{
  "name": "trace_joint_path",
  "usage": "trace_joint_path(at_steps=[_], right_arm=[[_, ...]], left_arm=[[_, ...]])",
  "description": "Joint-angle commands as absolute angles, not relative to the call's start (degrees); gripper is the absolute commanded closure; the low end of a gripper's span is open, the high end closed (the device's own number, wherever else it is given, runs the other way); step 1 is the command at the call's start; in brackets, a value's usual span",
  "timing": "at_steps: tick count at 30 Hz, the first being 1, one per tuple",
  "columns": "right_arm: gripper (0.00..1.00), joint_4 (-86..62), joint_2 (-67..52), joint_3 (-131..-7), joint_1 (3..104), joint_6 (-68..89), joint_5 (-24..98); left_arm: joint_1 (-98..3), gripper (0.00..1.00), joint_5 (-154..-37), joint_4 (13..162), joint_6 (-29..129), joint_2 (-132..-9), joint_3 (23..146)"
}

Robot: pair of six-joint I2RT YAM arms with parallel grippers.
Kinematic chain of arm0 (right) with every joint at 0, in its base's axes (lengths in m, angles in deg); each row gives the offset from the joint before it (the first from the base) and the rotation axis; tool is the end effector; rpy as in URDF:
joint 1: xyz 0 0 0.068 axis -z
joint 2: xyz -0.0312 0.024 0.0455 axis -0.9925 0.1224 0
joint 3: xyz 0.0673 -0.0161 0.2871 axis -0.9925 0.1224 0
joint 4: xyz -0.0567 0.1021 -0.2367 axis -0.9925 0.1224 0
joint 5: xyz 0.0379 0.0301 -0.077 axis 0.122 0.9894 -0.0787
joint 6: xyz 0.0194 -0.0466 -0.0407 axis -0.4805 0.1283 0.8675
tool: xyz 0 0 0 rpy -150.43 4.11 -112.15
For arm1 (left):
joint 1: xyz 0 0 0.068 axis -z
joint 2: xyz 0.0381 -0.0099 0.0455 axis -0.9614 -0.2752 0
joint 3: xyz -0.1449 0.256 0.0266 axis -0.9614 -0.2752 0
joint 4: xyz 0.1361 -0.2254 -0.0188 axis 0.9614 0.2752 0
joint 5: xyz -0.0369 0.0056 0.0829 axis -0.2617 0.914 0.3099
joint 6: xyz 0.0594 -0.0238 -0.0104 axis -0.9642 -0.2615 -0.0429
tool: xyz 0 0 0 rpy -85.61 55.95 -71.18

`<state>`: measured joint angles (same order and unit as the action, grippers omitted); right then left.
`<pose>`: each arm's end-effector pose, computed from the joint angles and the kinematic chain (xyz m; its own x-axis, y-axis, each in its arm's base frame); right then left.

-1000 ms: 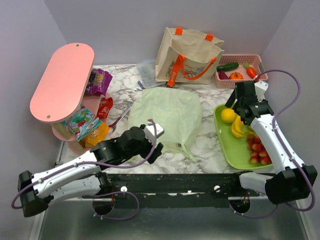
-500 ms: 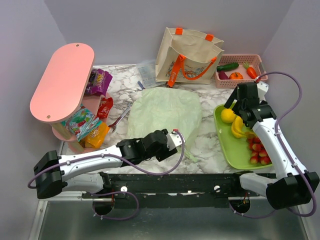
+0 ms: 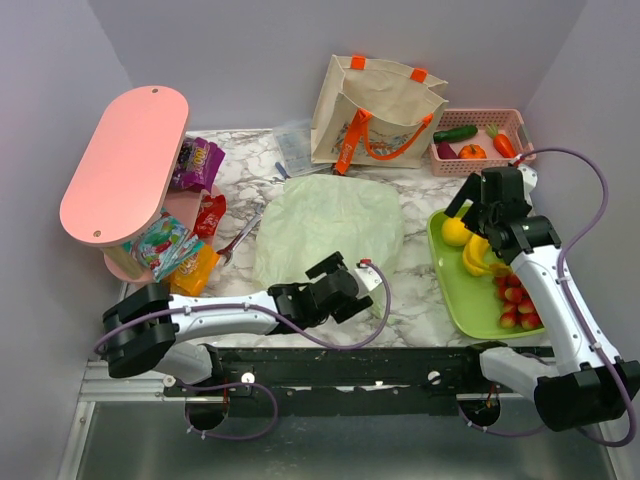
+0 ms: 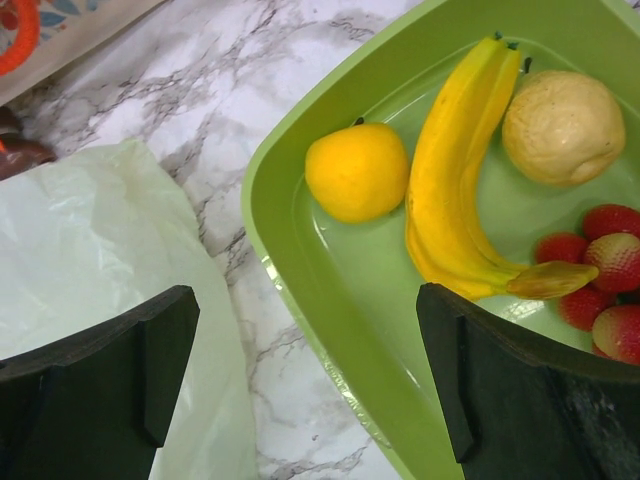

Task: Place the food into the grocery bag and tie it

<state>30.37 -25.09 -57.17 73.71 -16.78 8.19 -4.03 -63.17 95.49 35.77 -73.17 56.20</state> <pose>0.2276 0.0184 0.3498 -0.4888 0.4505 -0.7471 0.4699 0.8575 0.2095 0.1192 -0.2669 0.2247 -0.1934 0.6331 -0.7495 0.7579 0.5815 0.2957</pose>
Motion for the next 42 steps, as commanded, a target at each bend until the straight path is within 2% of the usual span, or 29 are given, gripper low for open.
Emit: trace_joint_path(at_steps=[1, 7, 8, 10, 12, 14, 16, 18, 26, 31, 34, 42], right_arm=[[0.0, 31.5, -27.0, -56.8, 74.1, -17.9, 12.5], [0.0, 31.3, -27.4, -56.7, 74.1, -17.8, 13.9], [0.0, 31.3, -27.5, -56.7, 74.1, -17.7, 14.2], [0.0, 31.2, -27.5, -56.6, 74.1, -17.5, 14.4], [0.0, 31.1, -27.7, -56.5, 74.1, -17.1, 14.4], [0.0, 31.1, -27.7, -56.4, 74.1, -16.7, 14.3], [0.0, 31.0, -27.7, -56.4, 74.1, -16.5, 14.5], [0.0, 31.0, -27.8, -56.4, 74.1, -16.5, 14.9], [0.0, 31.7, -28.6, -56.0, 74.1, -15.6, 14.6], [0.0, 32.3, -29.5, -55.3, 74.1, -15.9, 16.2], [0.0, 32.5, -29.7, -54.7, 74.1, -16.2, 16.7], [0.0, 32.6, -28.6, -54.3, 74.1, -16.6, 16.4]], left_arm=[[-3.8, 0.13, -52.4, 87.5, 35.3, -77.0, 55.7], [-5.5, 0.15, -51.7, 88.1, 37.7, -84.3, 57.6], [-5.8, 0.2, -52.5, 88.3, 39.1, -84.9, 57.8], [-6.9, 0.38, -54.4, 89.5, 39.6, -85.5, 58.8], [-7.9, 0.6, -55.6, 91.2, 39.4, -85.1, 60.1], [-8.2, 0.77, -55.9, 93.8, 38.3, -84.2, 62.2], [-8.2, 0.91, -56.0, 97.0, 36.2, -83.4, 65.4], [-8.4, 1.0, -56.6, 101.0, 34.8, -82.7, 69.1], [-13.3, 1.0, -65.6, 117.5, 34.6, -83.0, 83.5], [-19.4, 1.0, -73.0, 121.1, 32.5, -84.0, 87.8], [-23.4, 1.0, -79.6, 122.1, 36.8, -84.3, 90.1], [-25.1, 1.0, -81.5, 124.8, 41.2, -87.1, 93.4]])
